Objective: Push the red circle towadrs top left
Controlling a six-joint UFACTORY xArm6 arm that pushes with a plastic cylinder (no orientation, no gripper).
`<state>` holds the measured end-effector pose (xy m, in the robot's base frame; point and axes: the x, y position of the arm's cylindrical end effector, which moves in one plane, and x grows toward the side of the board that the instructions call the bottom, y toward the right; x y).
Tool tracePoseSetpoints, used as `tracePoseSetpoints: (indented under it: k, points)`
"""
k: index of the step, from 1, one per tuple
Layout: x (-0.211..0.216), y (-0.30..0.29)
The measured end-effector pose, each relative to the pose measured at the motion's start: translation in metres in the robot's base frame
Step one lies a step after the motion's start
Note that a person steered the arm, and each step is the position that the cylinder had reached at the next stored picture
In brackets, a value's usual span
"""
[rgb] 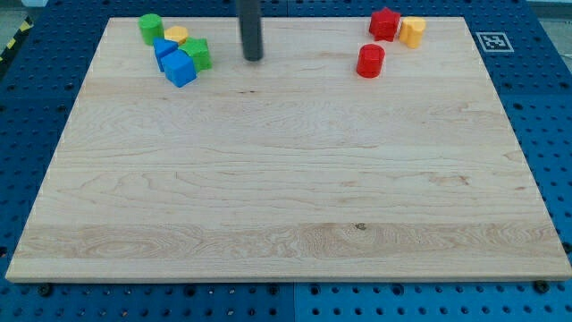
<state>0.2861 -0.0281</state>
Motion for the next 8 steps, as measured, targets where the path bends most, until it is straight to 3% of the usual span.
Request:
tracePoseSetpoints:
  k: [2,4,7,8]
  points:
    - [0.062,0.112]
    - [0.073,0.244]
    - [0.032,0.236]
    - [0.026,0.197]
